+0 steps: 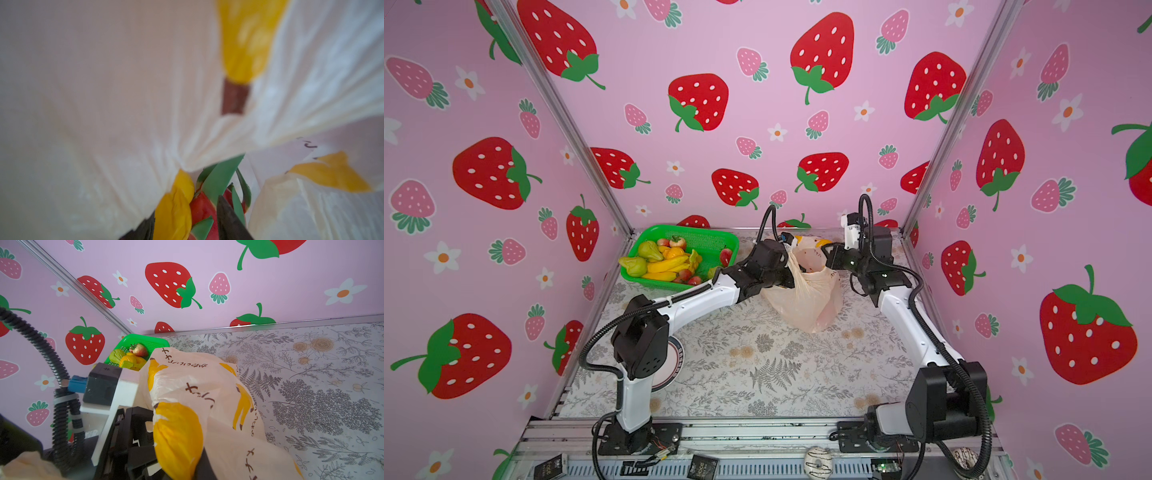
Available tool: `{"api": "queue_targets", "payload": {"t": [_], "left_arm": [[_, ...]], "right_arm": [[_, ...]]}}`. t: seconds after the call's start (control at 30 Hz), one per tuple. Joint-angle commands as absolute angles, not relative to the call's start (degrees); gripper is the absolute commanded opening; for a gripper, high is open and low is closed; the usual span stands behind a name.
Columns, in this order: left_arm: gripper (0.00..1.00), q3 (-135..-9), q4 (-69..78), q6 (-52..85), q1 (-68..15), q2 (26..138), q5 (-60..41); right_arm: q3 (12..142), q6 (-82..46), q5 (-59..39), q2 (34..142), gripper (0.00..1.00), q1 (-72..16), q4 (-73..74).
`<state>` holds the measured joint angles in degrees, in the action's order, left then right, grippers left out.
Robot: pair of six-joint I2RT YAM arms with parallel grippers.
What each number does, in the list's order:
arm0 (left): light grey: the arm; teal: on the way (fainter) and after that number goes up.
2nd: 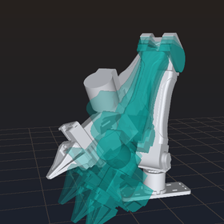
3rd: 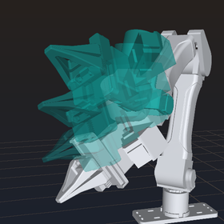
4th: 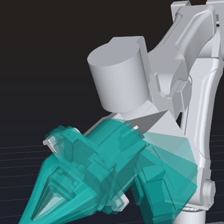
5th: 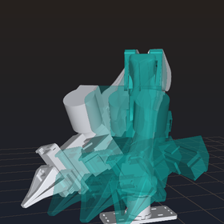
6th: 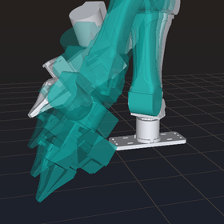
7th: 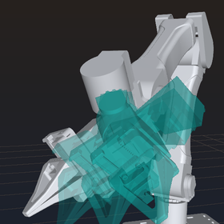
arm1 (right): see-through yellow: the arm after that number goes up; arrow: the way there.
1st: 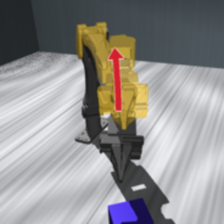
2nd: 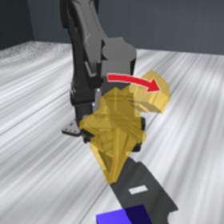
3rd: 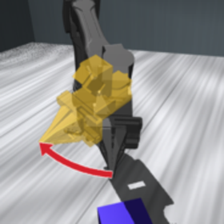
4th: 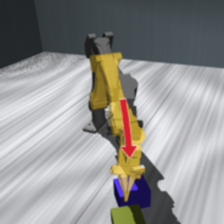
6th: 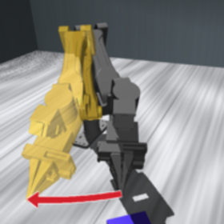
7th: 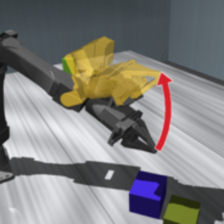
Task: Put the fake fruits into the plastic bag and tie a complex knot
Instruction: 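Lower the mango into the bag and open the left gripper, then move the left gripper back over the green basket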
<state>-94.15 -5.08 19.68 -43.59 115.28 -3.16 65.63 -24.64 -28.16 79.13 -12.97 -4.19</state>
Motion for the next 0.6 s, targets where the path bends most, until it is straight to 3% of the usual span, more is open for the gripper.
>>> {"api": "queue_targets", "payload": {"t": [0.0, 0.57], "left_arm": [[0.53, -92.9, -5.3, 18.1, -43.2, 110.5, -5.5], [0.51, -70.2, 2.0, 22.6, -34.6, 86.6, -16.1]], "right_arm": [[66.0, -23.7, -28.4, 79.9, 0.07, -13.1, -4.5], [65.9, -23.1, -27.8, 80.0, 0.07, -13.1, -4.5]]}}
